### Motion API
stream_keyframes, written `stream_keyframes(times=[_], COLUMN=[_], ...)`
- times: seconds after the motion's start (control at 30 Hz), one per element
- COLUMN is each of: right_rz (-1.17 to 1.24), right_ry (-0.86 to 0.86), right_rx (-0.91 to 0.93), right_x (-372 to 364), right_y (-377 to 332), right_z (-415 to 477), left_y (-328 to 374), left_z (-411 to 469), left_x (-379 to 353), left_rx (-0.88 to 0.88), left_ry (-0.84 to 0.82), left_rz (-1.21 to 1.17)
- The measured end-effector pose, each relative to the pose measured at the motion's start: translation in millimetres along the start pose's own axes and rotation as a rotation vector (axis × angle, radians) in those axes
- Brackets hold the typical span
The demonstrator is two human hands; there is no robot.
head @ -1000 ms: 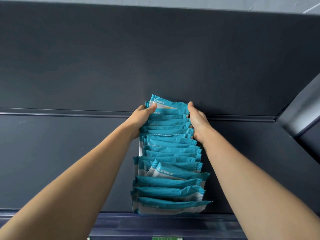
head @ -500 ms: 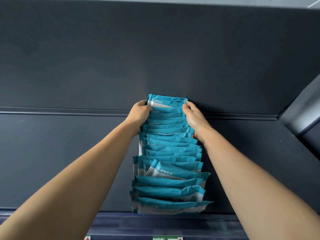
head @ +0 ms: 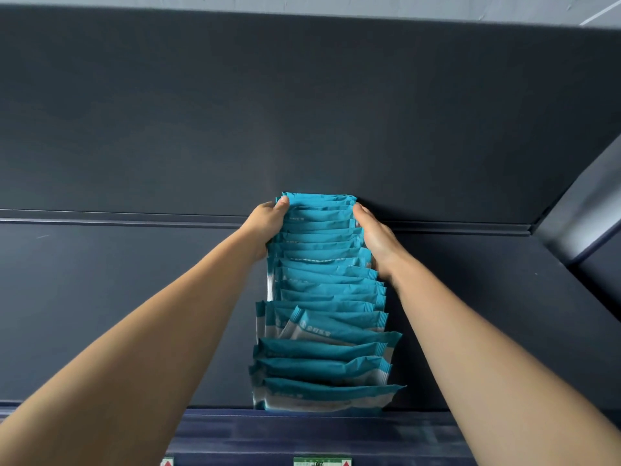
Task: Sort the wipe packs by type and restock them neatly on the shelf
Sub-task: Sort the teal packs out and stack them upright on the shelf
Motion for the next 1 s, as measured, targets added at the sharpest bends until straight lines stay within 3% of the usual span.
stream_keyframes(times=[0.2, 0.43, 0.57, 0.63, 0.7, 0.87, 1.0], right_rz=[0.039, -0.021, 0.049, 0.056, 0.125, 0.169, -0.098], right_ry=[0.056, -0.074, -0.167, -0.312, -0.388, -0.156, -0.191], right_rx=[-0.004, 0.124, 0.102, 0.112, 0.121, 0.218, 0.342], right_x=[6.2, 4.6, 2.2, -6.9, -18.2, -39.3, -44.4], right_y=[-6.2, -33.9, -26.4, -21.7, -19.4, -20.5, -29.7], right_z=[-16.6, -96.7, -135.0, -156.1, -175.7, -180.4, -179.0], left_y=[-3.5, -35.5, -55.7, -70.1, -86.7, -98.7, -85.2], left_z=[-18.6, -97.3, -149.8, -171.5, -181.1, -177.4, -189.0], left_x=[14.2, 15.9, 10.3, 6.0, 1.1, -9.5, 2.3], left_rx=[-0.056, -0.211, -0.382, -0.385, -0.379, -0.396, -0.754], left_ry=[-0.048, -0.22, -0.496, -0.677, -0.758, -0.505, -0.201], left_rz=[-0.005, 0.075, 0.212, 0.248, 0.312, 0.295, 0.532])
Point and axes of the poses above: each hand's wrist, its own z-axis towards the middle knuckle, its own x-axis out of the back of the hand, y = z × x, the point moved 8 cm from there along z, towards the middle knuckle, and after that the axes turned 12 degrees about x, right-handed, at the moved point
